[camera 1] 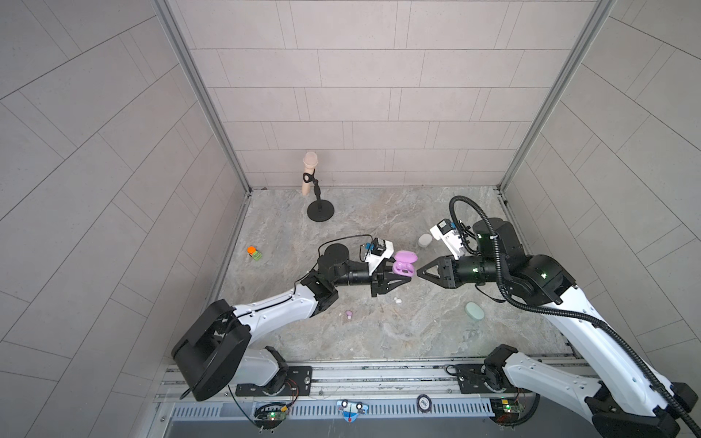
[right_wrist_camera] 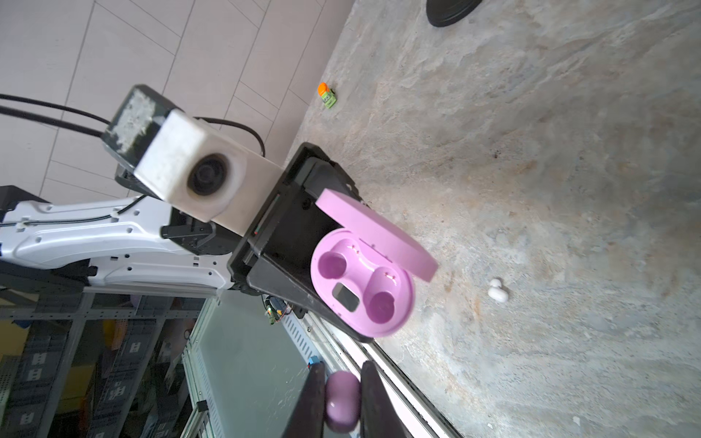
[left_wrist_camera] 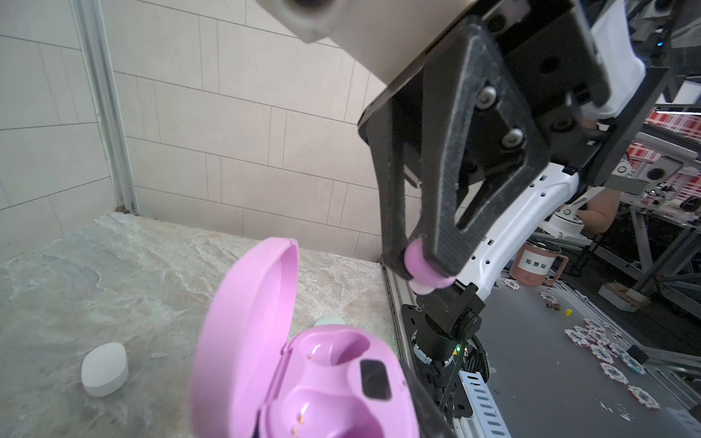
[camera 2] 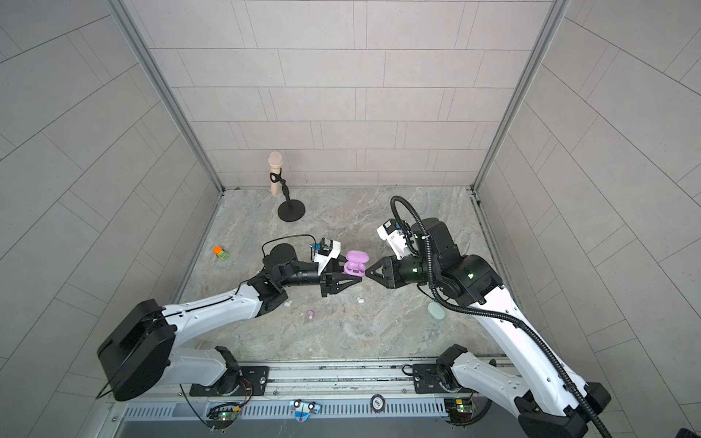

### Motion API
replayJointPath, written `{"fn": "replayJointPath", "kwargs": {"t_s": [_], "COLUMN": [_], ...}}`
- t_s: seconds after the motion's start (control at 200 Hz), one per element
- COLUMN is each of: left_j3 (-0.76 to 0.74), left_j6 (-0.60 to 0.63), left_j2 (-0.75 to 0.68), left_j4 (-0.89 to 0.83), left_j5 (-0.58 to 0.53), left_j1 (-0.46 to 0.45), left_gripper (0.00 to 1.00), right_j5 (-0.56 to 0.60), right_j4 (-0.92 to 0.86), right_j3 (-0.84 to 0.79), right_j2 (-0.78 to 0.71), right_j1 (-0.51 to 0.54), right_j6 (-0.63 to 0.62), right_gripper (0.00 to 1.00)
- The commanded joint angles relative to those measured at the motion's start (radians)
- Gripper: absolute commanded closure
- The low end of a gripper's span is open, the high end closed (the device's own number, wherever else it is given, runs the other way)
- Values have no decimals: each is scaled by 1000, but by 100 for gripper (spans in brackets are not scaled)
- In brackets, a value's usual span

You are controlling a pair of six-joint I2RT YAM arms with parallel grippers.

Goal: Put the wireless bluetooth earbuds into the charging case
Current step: 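Carry the earbud to the pink case while the left gripper brings the case closer, then press the pink earbud into the case slot with the right gripper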

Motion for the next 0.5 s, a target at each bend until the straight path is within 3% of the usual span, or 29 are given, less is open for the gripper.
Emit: {"fn": "replayJointPath", "kwargs": {"t_s": [0.0, 0.496], "left_j3": [32, 34], "left_j6": [3, 1], "left_j2": [10, -22], "left_j4": [47, 47], "left_j5": [70, 75], "left_j1": [-13, -43], "left_gripper": [81, 81], "right_j5": [-64, -87], "right_j4": [42, 90], "right_j3": [7, -27], "right_j2": [-16, 2], "right_j1": [-1, -2], "right_j6": [-23, -17], "right_gripper": [85, 84]}}
